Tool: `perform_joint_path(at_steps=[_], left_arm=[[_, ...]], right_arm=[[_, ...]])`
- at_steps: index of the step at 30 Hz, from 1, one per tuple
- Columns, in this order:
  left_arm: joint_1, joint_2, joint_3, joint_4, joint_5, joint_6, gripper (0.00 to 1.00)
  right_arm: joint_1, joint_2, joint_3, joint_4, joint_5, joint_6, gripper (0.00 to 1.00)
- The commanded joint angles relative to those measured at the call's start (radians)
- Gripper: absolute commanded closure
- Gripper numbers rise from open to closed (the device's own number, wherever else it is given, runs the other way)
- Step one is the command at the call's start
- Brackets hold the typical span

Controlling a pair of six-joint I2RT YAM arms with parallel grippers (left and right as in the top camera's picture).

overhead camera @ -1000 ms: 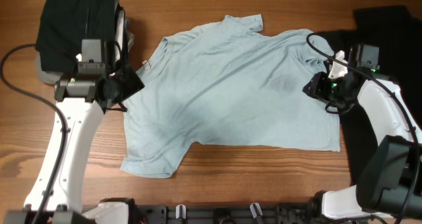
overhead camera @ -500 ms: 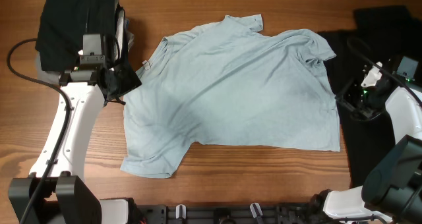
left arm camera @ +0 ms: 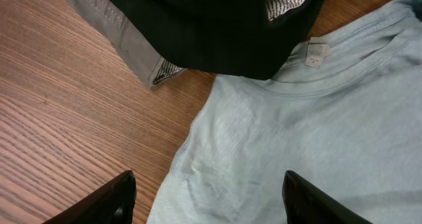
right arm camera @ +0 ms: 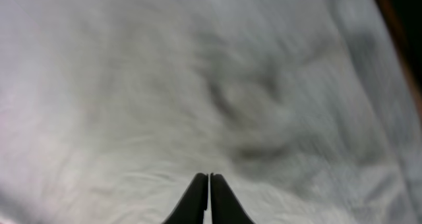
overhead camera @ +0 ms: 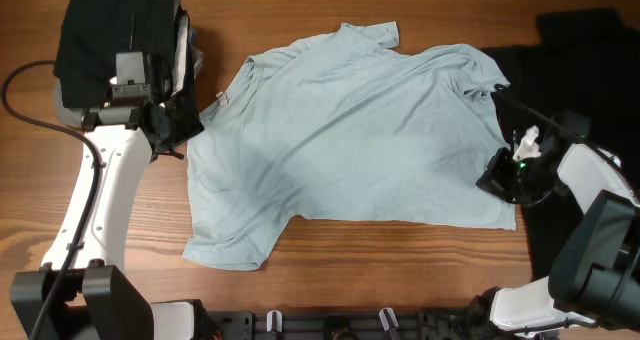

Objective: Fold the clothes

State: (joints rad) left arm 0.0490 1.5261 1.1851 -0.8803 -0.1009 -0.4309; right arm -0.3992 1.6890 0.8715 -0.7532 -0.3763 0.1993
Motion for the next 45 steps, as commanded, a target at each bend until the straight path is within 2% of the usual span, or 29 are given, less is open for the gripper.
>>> perform_joint_path(at_steps=[1,6,10,11,13,15,20,23,26,29,36,38,41,44,45], left_arm=[[0.006,0.008,0.003,0.012,-0.013,0.009,0.28],[0.006,0.008,0.003,0.026,-0.013,0.009,0.28],[0.006,0.008,0.003,0.044,-0.013,0.009,0.28],[0.006,0.008,0.003,0.048,-0.013,0.009,0.27],[0.006,0.008,0.003,0.057,-0.013,0.009,0.25],[0.006,0.008,0.003,0.062,-0.013,0.009,0.22],[0.006,0.008,0.003,0.062,-0.013,0.009,0.20],[0.006,0.008,0.003,0.058,-0.013,0.013,0.19],[0.006,0.010,0.003,0.051,-0.013,0.035,0.23],[0.010,0.013,0.002,0.047,-0.013,0.035,0.23],[0.013,0.013,0.002,0.046,-0.012,0.035,0.23],[0.013,0.013,0.002,0.046,-0.012,0.035,0.23],[0.013,0.013,0.002,0.046,-0.012,0.035,0.23],[0.013,0.013,0.002,0.047,-0.011,0.035,0.23],[0.013,0.013,0.002,0.047,-0.011,0.035,0.23]], right_arm=[[0.005,0.016,-0.035,-0.031,0.166,0.245,0.96],[0.008,0.016,-0.037,-0.176,0.299,0.361,0.96],[0.008,0.014,-0.020,-0.165,0.299,0.332,0.95],[0.008,0.014,-0.003,-0.130,0.254,0.243,0.91],[0.008,0.014,0.050,-0.064,0.029,-0.018,0.70],[0.008,0.014,0.117,-0.058,-0.120,-0.119,0.59],[0.007,0.014,0.192,-0.005,-0.072,-0.117,0.66],[0.007,0.015,0.184,0.045,0.113,-0.064,0.75],[0.007,0.022,0.182,0.073,0.207,-0.066,0.81],[0.007,0.042,0.182,0.105,0.233,-0.069,0.75],[0.008,0.156,0.181,0.097,0.232,-0.095,0.74],[0.008,0.178,0.181,0.094,0.232,-0.096,0.67],[0.008,0.189,0.181,0.093,0.222,-0.126,0.52],[0.010,0.189,0.181,0.083,0.220,-0.148,0.53],[0.010,0.189,0.181,0.072,0.217,-0.148,0.67]])
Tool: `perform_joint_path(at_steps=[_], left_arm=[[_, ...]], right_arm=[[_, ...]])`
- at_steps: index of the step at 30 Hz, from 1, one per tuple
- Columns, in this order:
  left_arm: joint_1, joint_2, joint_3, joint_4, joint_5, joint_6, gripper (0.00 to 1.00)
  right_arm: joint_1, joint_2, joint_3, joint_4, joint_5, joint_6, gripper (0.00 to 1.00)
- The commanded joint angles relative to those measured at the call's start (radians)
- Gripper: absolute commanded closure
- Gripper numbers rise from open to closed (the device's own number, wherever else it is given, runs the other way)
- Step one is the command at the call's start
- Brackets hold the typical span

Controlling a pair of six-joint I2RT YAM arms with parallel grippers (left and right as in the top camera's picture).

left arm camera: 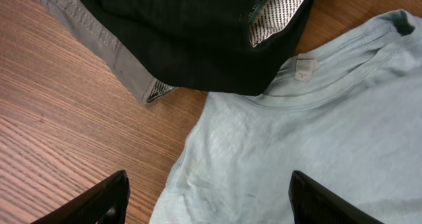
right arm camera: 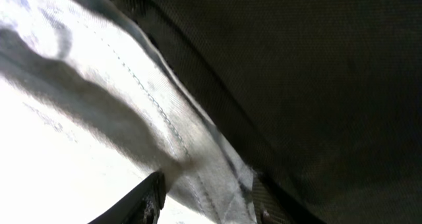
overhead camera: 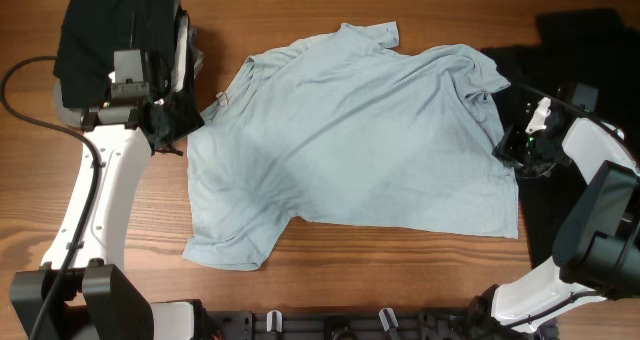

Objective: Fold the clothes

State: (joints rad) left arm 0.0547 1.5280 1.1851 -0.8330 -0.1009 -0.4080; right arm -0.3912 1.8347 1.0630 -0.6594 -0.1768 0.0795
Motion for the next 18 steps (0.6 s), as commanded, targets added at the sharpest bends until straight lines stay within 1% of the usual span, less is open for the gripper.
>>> perform_joint_path(at_steps=[1,3,4,6,10,11,12,13,14,16,18], left_arm=[[0.007,0.011,0.002,0.000,-0.011,0.012,0.23],[0.007,0.011,0.002,0.000,-0.011,0.012,0.23],[0.007,0.011,0.002,0.000,-0.011,0.012,0.23],[0.007,0.011,0.002,0.002,-0.011,0.012,0.24],[0.007,0.011,0.002,0.003,-0.011,0.012,0.24],[0.007,0.011,0.002,0.003,-0.011,0.012,0.24],[0.007,0.011,0.002,0.003,-0.011,0.012,0.24],[0.007,0.011,0.002,0.003,-0.011,0.012,0.24],[0.007,0.011,0.002,0.003,-0.011,0.012,0.24],[0.007,0.011,0.002,0.003,-0.011,0.012,0.24],[0.007,0.011,0.002,0.004,-0.011,0.012,0.23]], right_arm=[[0.002,0.043,-0.010,-0.026,0.003,-0.032,0.71],[0.002,0.043,-0.010,-0.034,-0.061,-0.073,0.77],[0.002,0.043,-0.010,-0.035,-0.077,-0.080,0.78],[0.002,0.043,-0.010,-0.037,-0.078,-0.080,0.84],[0.001,0.043,-0.010,-0.030,-0.056,-0.076,0.92],[0.001,0.043,-0.010,-0.034,-0.039,-0.076,0.80],[0.001,0.043,-0.010,-0.048,-0.025,-0.077,0.56],[0.001,0.043,-0.010,-0.064,-0.016,-0.077,0.52],[0.001,0.043,-0.010,-0.076,0.002,-0.077,0.52],[0.001,0.041,-0.008,-0.085,-0.015,-0.080,0.54],[0.001,0.037,-0.006,-0.090,-0.024,-0.082,0.54]])
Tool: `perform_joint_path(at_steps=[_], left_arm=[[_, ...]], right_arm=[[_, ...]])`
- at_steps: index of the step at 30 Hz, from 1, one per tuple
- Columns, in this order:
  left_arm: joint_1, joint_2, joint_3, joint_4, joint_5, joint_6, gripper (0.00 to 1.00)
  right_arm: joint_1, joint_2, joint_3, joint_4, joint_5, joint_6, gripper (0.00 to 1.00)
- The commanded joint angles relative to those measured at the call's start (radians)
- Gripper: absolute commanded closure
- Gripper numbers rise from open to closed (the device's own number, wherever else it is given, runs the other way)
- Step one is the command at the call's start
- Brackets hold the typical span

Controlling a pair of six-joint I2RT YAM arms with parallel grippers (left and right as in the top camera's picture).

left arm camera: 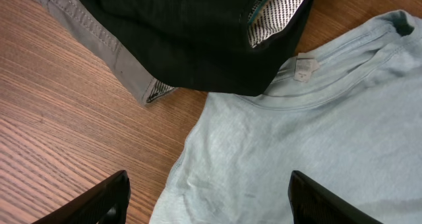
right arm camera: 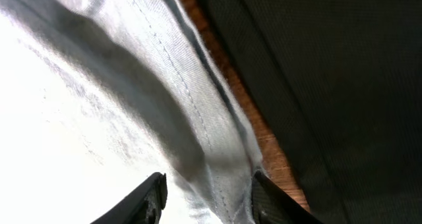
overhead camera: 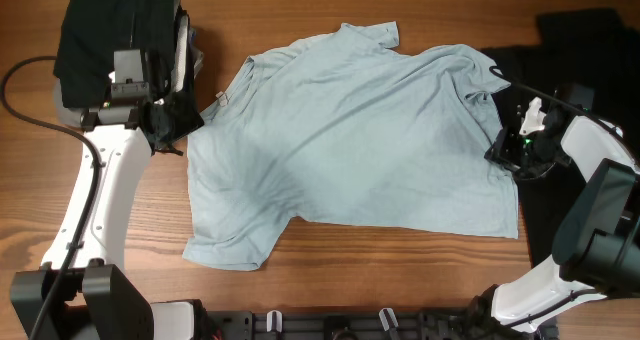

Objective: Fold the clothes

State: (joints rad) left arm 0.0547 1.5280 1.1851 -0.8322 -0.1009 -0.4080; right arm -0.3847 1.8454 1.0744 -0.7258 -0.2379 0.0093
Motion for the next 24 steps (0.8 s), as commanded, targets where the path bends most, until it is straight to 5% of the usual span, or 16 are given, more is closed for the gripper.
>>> perform_joint_path(at_steps=[1,17,20,24], left_arm=[[0.007,0.011,0.002,0.003,-0.011,0.012,0.23],[0.007,0.011,0.002,0.003,-0.004,0.012,0.23],[0.007,0.011,0.002,0.003,0.006,0.012,0.23],[0.007,0.011,0.002,0.003,0.006,0.012,0.23]], right_arm=[[-0.005,0.021,-0.015,-0.027,0.020,-0.022,0.54],[-0.005,-0.050,-0.008,0.050,0.086,0.014,0.57],[-0.005,-0.050,-0.008,0.043,-0.019,-0.101,0.65],[-0.005,-0.050,-0.005,0.018,0.021,-0.112,0.56]])
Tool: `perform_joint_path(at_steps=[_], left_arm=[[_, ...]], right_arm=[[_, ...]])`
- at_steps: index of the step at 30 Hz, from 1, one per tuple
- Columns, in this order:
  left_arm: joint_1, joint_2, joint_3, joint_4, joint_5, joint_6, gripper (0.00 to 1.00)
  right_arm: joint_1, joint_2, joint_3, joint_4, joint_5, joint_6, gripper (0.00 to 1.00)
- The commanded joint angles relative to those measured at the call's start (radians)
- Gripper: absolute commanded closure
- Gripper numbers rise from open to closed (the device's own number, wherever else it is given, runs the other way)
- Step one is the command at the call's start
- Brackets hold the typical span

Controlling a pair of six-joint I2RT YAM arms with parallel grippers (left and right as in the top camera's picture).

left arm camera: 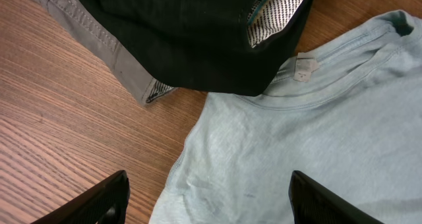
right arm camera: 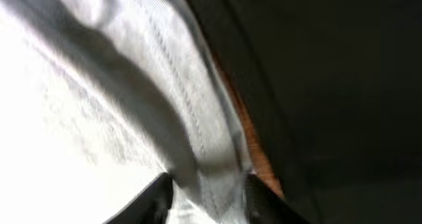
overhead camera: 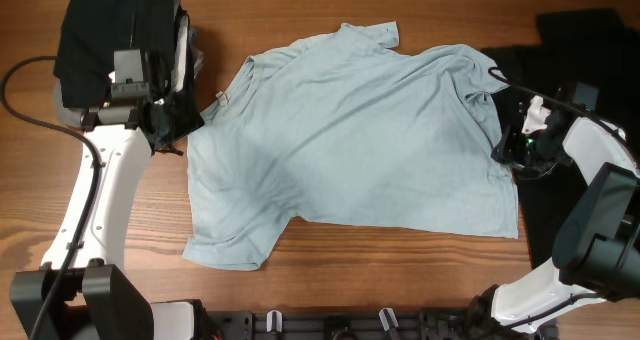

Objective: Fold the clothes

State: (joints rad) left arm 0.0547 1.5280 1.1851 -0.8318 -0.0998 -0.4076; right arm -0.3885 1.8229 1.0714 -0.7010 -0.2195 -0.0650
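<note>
A light blue T-shirt (overhead camera: 350, 140) lies spread flat on the wooden table (overhead camera: 300, 10), collar and white label (left arm camera: 304, 67) toward the left. My left gripper (overhead camera: 178, 120) hovers open at the shirt's left edge beside the collar; in the left wrist view the gripper (left arm camera: 208, 201) spans the shirt's edge (left arm camera: 198, 145), fingers wide apart. My right gripper (overhead camera: 510, 148) is at the shirt's right hem. In the right wrist view the gripper (right arm camera: 208, 197) is open, with the stitched hem (right arm camera: 204, 145) bunched between its fingers.
A pile of black and grey clothes (overhead camera: 115, 35) sits at the back left, touching the shirt by the collar. A dark garment (overhead camera: 590, 90) covers the table's right side, just beyond the hem, with a thin strip of wood (right arm camera: 247, 132) between them.
The right gripper's fingers stand slightly closer together around the shirt's hem. The left gripper and the shirt lie as before.
The right gripper was shut and low over the shirt's lower right part. Then it was open further back at the right edge, beside the dark garment. Then the hem lay between its fingers, as now. The left gripper stayed open by the collar throughout.
</note>
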Motion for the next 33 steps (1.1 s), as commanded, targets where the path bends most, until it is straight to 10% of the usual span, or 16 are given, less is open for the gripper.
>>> perform_joint_path(at_steps=[1,8,18,24,33], left_arm=[[0.007,0.011,0.002,0.003,0.005,0.011,0.23],[0.007,0.011,0.002,0.003,0.005,0.011,0.23],[0.007,0.011,0.002,0.003,0.005,0.011,0.23],[0.007,0.011,0.002,0.003,0.005,0.011,0.23],[0.007,0.011,0.002,0.006,0.005,0.012,0.23]], right_arm=[[-0.002,-0.027,-0.002,-0.006,0.011,-0.037,0.54],[-0.002,-0.026,-0.006,0.027,0.069,-0.034,0.50],[-0.001,0.016,-0.038,0.032,0.036,-0.011,0.66],[-0.002,0.017,-0.037,0.036,-0.092,-0.017,0.96],[-0.002,-0.010,0.051,0.023,-0.085,0.063,0.96]])
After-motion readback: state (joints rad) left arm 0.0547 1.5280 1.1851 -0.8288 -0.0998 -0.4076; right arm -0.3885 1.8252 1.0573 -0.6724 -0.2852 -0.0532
